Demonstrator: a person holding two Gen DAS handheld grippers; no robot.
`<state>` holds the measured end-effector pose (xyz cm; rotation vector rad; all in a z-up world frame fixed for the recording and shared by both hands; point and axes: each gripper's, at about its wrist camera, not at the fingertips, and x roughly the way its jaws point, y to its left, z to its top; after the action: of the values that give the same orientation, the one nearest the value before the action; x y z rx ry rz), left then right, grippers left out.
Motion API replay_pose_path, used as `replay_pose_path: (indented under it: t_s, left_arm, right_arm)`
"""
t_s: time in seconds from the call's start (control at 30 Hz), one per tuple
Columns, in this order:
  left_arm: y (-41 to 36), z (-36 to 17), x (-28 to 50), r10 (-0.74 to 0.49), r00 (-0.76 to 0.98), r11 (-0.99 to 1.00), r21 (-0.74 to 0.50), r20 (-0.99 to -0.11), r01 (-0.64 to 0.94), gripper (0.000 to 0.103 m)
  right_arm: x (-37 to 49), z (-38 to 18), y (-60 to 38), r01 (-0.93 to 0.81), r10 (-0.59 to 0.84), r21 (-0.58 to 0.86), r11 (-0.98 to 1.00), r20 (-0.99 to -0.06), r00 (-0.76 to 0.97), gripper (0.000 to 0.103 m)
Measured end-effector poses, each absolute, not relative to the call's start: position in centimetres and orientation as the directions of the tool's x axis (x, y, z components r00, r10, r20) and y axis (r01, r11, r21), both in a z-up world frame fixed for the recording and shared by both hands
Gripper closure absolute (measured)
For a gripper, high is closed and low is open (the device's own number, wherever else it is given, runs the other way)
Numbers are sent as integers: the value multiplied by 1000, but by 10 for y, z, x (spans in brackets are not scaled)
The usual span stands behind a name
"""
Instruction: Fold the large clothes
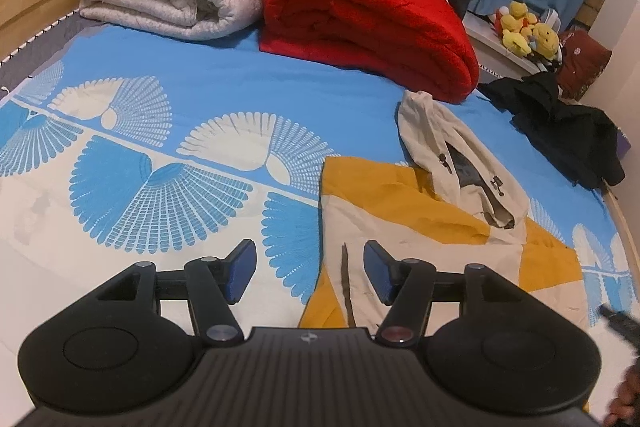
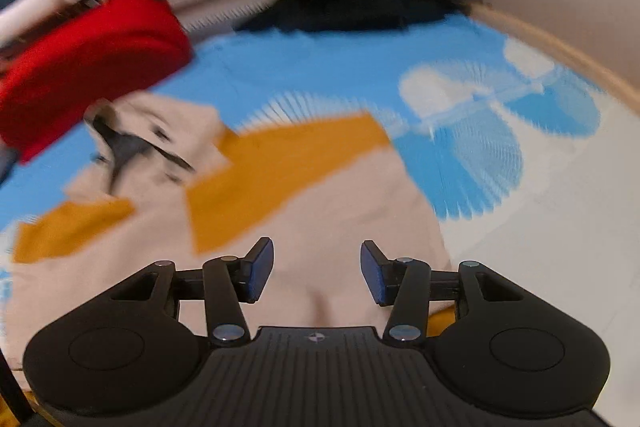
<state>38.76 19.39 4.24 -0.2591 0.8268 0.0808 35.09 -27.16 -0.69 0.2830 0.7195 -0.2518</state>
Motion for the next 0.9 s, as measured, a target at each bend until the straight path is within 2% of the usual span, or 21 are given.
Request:
replay_pose_path:
  t_s: [0.1, 0.2, 0.27, 0.33, 0.43, 0.53, 0.8, 0.9]
  left_arm:
    - [183, 42, 387, -21, 684, 971, -178, -729, -160, 38]
    - [170, 39, 387, -8, 694, 976, -157, -720, -152, 38]
    - [159, 37, 387, -3, 701, 981, -139, -713, -137, 34]
    - [147, 34, 388, 9, 708, 986, -110, -706, -122, 27]
    - [132, 32, 389, 34, 731, 989, -81, -682, -122, 19]
    - [117, 28, 388, 42, 754, 991, -66, -655, -113, 19]
    - [88, 24, 380, 28, 814, 999, -11, -580, -43, 19]
    - [80, 24, 375, 0, 823, 1000, 8, -568, 5, 19]
  right_arm:
    - [337, 21, -263, 254, -116, 151, 955, -599, 793, 42]
    - [330, 24, -257, 216, -81, 173, 961, -569, 818, 42]
    - [334, 25, -254, 184, -38, 193, 964, -582, 812, 42]
    - [336, 28, -251, 143, -1, 209, 967, -560, 828, 42]
    - [341, 31, -253, 150, 5, 238, 960, -550, 835, 42]
    - [339, 39, -257, 139, 25, 272, 952, -523, 852, 42]
    - [335, 53, -270, 135, -65, 126, 983, -449, 891, 43]
    - [335, 56, -284, 136, -62, 133, 982, -455, 888, 42]
